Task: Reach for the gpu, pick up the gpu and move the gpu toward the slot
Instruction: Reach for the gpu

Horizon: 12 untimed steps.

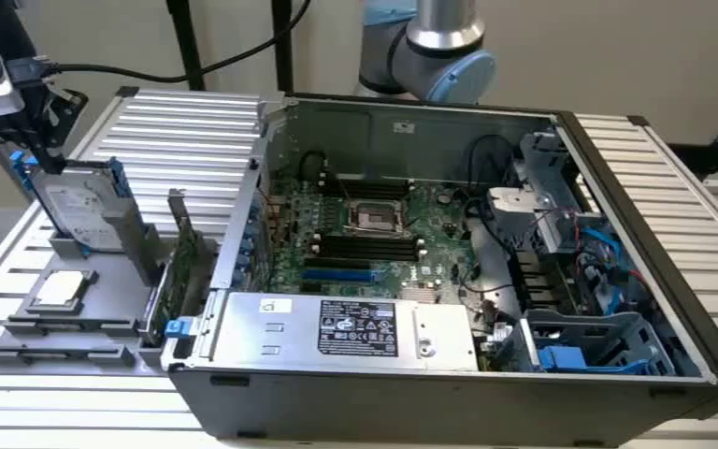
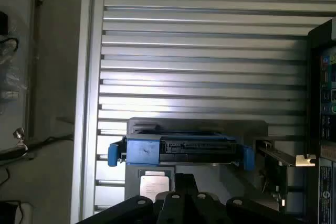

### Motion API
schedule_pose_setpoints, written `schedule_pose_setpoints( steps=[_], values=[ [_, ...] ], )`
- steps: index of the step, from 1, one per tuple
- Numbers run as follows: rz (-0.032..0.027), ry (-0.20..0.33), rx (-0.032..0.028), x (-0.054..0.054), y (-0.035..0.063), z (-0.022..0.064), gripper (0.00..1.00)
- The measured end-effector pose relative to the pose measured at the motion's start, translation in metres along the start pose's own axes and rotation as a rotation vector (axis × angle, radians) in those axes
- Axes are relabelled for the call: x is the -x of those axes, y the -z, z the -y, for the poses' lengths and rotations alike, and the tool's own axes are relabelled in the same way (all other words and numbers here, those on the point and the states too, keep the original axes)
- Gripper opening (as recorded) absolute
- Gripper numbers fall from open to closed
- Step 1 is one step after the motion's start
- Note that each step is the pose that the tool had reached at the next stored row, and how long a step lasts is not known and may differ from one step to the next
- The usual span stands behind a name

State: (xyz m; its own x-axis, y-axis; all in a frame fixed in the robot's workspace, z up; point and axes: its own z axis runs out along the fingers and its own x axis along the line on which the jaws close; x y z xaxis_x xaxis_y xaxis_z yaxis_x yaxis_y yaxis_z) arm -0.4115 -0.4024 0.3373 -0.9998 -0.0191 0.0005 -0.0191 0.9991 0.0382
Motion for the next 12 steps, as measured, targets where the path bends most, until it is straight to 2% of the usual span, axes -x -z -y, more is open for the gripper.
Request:
schedule_pose_setpoints(
  steps=[12],
  values=[
    [0.0000,0.000,0.0000,0.0000,0.0000,0.0000,0.11]
  ],
)
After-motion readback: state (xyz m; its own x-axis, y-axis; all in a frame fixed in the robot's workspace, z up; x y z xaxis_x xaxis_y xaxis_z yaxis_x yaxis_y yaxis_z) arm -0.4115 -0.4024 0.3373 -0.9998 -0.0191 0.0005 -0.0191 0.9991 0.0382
